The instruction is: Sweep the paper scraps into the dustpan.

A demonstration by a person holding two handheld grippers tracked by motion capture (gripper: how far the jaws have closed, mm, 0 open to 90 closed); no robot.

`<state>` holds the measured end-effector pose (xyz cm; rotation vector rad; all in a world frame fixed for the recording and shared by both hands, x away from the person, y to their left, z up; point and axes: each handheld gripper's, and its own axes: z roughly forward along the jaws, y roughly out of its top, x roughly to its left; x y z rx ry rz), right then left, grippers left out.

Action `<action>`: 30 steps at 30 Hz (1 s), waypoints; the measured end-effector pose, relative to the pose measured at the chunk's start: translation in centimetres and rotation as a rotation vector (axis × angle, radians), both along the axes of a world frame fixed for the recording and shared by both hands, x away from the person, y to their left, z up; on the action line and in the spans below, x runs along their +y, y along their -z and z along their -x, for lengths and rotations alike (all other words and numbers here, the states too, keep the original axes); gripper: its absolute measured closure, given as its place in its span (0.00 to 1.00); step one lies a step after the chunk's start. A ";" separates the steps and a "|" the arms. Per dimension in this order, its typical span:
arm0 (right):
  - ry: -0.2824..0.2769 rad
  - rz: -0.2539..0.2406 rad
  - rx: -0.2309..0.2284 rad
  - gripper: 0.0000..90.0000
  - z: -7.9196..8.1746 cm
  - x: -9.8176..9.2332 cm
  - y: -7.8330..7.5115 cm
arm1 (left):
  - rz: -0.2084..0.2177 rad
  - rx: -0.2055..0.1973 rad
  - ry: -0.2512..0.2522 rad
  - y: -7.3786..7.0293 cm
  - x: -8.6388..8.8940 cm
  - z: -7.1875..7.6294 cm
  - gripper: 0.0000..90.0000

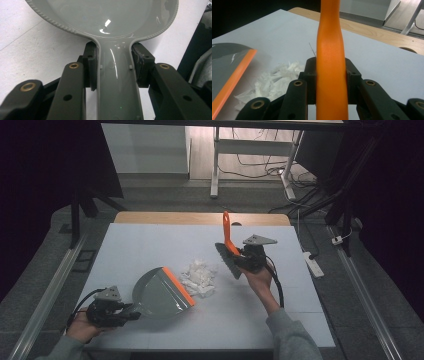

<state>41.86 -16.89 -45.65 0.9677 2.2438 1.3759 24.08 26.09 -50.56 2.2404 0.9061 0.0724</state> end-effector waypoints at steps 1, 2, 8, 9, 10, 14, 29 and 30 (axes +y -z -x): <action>0.002 0.000 0.001 0.78 -0.2 0.1 0.0 | 0.002 0.000 -0.003 0.0 -0.1 0.0 0.68; 0.003 0.000 0.002 0.78 -0.4 0.2 0.0 | 0.003 0.000 -0.004 0.0 -0.1 0.1 0.68; 0.017 -0.016 0.002 0.78 -1.6 0.9 0.1 | -0.001 -0.006 -0.003 -0.2 -0.5 0.0 0.68; 0.017 -0.017 0.005 0.78 -1.9 1.1 0.1 | 0.000 -0.005 -0.002 -0.2 -0.5 0.0 0.68; 0.019 -0.016 0.004 0.78 -2.1 1.3 0.1 | 0.000 -0.005 -0.002 -0.2 -0.5 0.0 0.68; 0.013 -0.013 -0.003 0.78 -2.7 2.0 0.1 | -0.006 -0.002 -0.003 -0.1 -0.4 0.1 0.68; 0.015 0.062 0.024 0.78 -3.7 3.5 1.4 | -0.012 0.036 0.000 0.1 -0.2 0.3 0.68; 0.015 0.062 0.024 0.78 -3.7 3.5 1.4 | -0.012 0.041 0.002 0.1 -0.3 0.3 0.68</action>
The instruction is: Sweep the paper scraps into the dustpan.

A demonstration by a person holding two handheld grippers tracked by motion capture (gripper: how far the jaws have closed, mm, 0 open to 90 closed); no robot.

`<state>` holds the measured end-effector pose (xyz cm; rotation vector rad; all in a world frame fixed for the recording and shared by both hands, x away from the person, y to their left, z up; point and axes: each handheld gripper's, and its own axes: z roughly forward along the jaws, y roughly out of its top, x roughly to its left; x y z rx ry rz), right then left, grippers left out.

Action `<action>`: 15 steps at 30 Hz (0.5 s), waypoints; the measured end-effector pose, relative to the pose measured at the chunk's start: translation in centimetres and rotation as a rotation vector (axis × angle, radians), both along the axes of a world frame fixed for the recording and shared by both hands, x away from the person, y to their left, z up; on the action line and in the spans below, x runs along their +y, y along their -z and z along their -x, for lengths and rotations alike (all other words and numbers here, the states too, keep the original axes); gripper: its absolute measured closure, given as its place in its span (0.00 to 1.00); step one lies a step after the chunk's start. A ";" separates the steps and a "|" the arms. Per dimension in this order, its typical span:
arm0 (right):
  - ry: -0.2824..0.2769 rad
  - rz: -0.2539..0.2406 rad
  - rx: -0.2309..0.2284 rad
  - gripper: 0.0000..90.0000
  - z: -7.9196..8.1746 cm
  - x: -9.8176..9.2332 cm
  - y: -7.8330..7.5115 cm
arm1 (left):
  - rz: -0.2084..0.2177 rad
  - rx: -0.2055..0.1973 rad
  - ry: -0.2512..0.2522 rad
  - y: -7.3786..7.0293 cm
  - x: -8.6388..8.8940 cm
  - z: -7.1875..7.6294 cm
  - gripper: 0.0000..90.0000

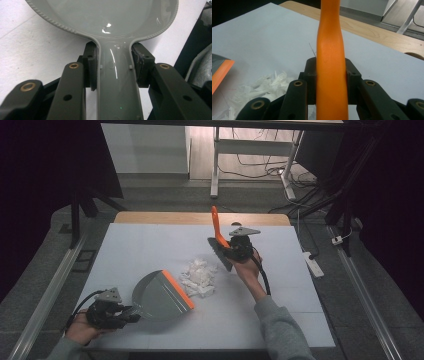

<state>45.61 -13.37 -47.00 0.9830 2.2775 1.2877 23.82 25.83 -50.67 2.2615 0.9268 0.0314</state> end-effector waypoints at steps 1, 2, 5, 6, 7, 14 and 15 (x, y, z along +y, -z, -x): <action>-0.002 0.002 0.002 0.78 -0.1 0.1 0.1 | -0.001 0.003 0.000 0.1 -0.1 0.0 0.68; -0.003 0.005 0.004 0.78 -0.1 0.3 0.3 | -0.007 0.008 0.002 0.1 -0.1 -0.1 0.68; -0.007 0.020 0.006 0.78 -0.3 0.6 0.6 | -0.004 0.022 -0.005 0.3 0.0 -0.2 0.68; -0.008 0.023 0.008 0.78 -0.4 0.7 0.7 | -0.008 0.024 -0.008 0.3 0.1 -0.2 0.68; -0.009 0.025 0.009 0.78 -0.4 0.8 0.8 | -0.005 0.027 -0.010 0.3 0.2 -0.3 0.68; -0.007 0.030 0.015 0.78 -0.5 1.1 1.0 | -0.026 0.045 -0.002 0.6 -0.1 -0.5 0.68; -0.009 0.030 0.014 0.78 -0.5 1.2 1.1 | -0.028 0.046 0.000 0.7 -0.2 -0.6 0.68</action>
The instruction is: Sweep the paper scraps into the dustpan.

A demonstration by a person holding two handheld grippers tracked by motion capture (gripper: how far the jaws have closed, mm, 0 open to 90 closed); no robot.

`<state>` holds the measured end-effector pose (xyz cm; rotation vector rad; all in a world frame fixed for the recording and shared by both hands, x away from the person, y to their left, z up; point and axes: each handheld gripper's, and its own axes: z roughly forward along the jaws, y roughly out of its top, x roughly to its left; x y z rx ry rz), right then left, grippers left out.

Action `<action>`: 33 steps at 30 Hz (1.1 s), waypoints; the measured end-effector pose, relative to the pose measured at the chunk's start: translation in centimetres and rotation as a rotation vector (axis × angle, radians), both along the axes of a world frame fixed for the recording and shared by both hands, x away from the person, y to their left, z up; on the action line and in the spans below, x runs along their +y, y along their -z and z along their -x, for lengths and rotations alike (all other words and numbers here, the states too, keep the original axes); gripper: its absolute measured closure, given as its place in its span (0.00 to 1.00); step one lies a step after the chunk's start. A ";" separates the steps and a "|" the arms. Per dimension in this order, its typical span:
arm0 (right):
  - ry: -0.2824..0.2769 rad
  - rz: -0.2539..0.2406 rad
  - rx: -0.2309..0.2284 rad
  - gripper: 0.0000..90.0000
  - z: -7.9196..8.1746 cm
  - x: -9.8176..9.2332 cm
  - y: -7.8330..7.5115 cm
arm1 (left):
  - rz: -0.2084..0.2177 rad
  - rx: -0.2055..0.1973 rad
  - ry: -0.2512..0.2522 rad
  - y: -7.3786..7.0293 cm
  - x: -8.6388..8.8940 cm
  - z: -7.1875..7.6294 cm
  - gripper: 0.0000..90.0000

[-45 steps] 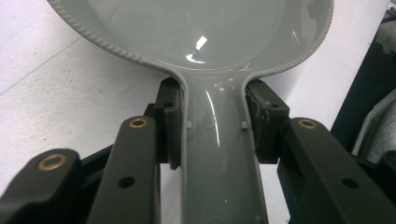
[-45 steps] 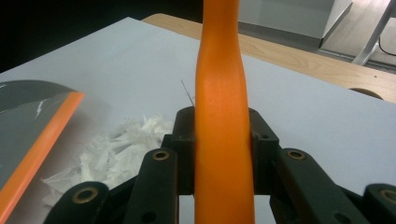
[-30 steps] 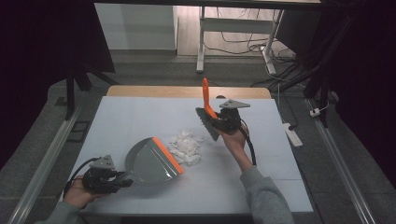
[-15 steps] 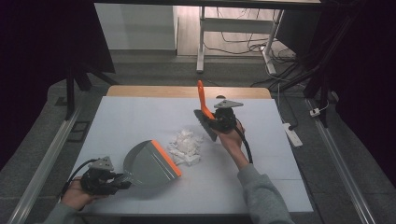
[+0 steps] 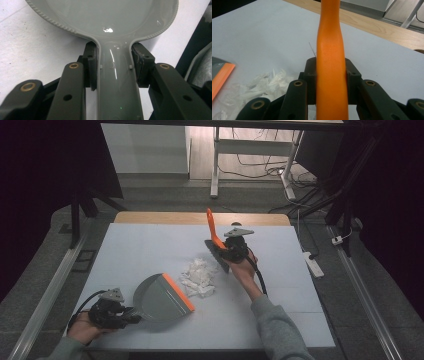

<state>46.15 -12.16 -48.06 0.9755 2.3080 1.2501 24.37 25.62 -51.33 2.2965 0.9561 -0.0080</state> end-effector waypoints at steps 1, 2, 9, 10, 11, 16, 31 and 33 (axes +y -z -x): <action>-0.002 0.006 -0.002 0.78 0.0 0.1 0.0 | 0.001 0.001 -0.004 0.0 -0.1 0.0 0.68; -0.003 0.009 -0.003 0.78 0.0 0.2 0.1 | 0.003 0.003 -0.004 0.1 -0.1 -0.1 0.68; -0.020 0.020 0.009 0.78 0.1 1.1 0.5 | 0.002 0.006 0.001 0.2 -1.0 -0.6 0.68; -0.021 0.027 0.009 0.78 0.2 1.4 0.6 | 0.004 0.006 0.002 0.2 -1.1 -0.7 0.68; -0.027 0.029 0.010 0.78 0.3 1.6 0.7 | 0.004 0.008 0.005 0.2 -1.1 -0.7 0.68; -0.062 0.031 0.025 0.78 0.6 2.5 1.0 | 0.009 0.009 0.000 0.3 -1.2 -0.8 0.68; -0.102 0.035 0.054 0.78 1.7 4.0 1.1 | 0.010 0.010 -0.005 0.4 -1.4 -1.1 0.68; -0.112 0.043 0.052 0.78 2.1 4.3 1.2 | 0.011 0.010 -0.004 0.4 -1.4 -1.1 0.68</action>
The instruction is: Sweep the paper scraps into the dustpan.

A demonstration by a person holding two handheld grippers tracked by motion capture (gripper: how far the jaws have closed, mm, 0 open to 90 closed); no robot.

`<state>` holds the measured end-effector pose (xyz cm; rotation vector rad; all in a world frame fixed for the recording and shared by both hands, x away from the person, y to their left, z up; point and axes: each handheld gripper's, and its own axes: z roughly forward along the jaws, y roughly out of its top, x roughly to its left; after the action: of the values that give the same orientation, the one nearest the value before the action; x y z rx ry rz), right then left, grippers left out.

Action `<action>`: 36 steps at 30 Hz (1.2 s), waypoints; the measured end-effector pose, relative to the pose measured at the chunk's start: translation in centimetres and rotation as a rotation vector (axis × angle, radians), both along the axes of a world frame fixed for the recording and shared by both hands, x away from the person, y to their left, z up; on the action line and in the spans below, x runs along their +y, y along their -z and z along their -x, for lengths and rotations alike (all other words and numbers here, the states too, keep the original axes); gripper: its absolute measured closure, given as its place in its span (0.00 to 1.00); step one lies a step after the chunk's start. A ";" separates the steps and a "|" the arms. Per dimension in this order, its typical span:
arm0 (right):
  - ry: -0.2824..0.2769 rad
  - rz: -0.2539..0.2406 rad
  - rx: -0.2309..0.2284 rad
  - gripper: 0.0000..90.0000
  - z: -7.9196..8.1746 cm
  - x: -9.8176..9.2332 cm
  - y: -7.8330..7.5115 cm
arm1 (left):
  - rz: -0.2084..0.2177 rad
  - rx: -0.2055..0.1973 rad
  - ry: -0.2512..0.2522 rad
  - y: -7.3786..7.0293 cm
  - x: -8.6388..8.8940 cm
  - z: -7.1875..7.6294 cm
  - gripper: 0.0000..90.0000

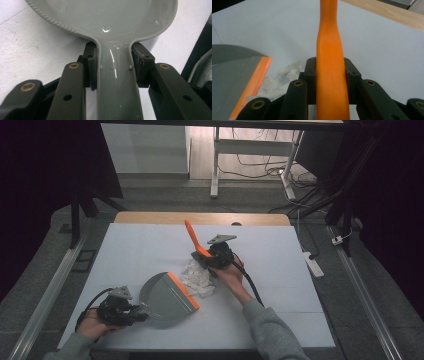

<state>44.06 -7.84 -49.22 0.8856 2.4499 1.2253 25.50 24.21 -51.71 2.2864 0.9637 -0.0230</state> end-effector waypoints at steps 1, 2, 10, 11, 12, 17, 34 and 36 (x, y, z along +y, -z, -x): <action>-0.006 0.004 -0.002 0.78 0.2 0.2 0.0 | 0.001 0.000 0.001 0.0 0.0 0.0 0.68; -0.011 0.009 -0.004 0.78 0.4 0.3 0.0 | 0.000 0.001 0.001 0.0 0.0 -0.1 0.68; -0.049 0.007 0.020 0.78 1.7 1.4 -0.1 | 0.003 0.001 0.001 0.0 0.0 -0.2 0.68; -0.053 0.005 0.027 0.78 1.9 1.6 -0.1 | 0.002 0.001 0.001 0.0 0.0 -0.2 0.68; -0.065 -0.003 0.033 0.78 2.1 1.8 -0.1 | 0.001 0.001 0.001 0.0 0.0 -0.2 0.68; -0.110 -0.002 0.045 0.78 3.0 2.9 -0.2 | 0.000 -0.001 0.001 0.0 0.0 -0.2 0.68; -0.220 -0.071 0.090 0.78 5.0 4.9 -0.8 | -0.002 -0.004 0.000 0.0 0.0 -0.2 0.68; -0.218 -0.088 0.068 0.78 5.2 4.7 -1.5 | -0.002 -0.004 0.000 0.0 0.0 -0.2 0.68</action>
<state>38.86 -3.11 -47.77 0.7074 2.6208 1.4065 25.72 24.17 -51.74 2.2875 0.9616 -0.0177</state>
